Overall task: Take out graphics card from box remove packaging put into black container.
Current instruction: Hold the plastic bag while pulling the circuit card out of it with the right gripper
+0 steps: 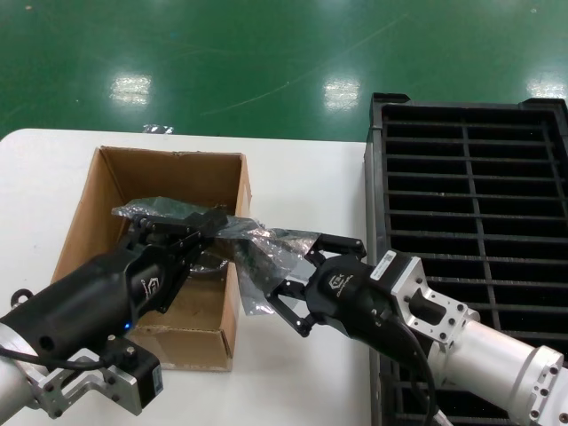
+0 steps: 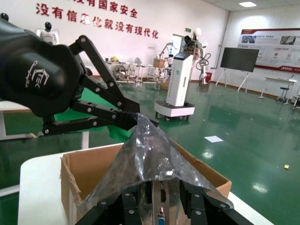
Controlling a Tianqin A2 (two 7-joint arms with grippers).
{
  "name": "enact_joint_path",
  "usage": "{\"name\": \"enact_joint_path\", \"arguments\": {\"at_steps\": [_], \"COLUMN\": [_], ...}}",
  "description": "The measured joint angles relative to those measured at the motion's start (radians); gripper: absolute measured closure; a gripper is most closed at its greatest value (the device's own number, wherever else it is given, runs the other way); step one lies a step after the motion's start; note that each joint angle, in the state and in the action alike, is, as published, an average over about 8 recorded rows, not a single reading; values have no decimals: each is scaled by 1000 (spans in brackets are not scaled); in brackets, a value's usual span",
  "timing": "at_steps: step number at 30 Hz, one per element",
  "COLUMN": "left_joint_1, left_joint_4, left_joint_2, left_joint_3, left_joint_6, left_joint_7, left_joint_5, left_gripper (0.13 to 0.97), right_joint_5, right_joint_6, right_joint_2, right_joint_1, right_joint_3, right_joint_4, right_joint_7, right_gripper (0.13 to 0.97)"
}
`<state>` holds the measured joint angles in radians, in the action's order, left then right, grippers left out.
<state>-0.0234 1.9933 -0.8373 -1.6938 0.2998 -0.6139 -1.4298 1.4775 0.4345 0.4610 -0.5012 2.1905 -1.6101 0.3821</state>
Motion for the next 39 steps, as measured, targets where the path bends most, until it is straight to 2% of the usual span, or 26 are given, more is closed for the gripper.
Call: {"name": "enact_joint_path", "arguments": {"at_steps": [2,11,19,39], "left_joint_1": [0,0,0,0], "left_joint_4": [0,0,0,0], "left_joint_2": [0,0,0,0], "left_joint_3": [0,0,0,0], "left_joint_6": [0,0,0,0], "left_joint_7": [0,0,0,0], "left_joint_5": [0,0,0,0], "left_gripper": [958,958,958,958], "right_joint_5": [0,-2,1,10], "right_joint_6": [11,44,62,100], "right_joint_2": [-11,-51,-87,-114], "right_joint_1": [3,12,13,44], "right_joint_3": [-11,-54,-75,-109], "right_joint_4": [3,22,48,40], "right_joint_7": [0,1,-22,9], "right_gripper": [757,817,906,889]}}
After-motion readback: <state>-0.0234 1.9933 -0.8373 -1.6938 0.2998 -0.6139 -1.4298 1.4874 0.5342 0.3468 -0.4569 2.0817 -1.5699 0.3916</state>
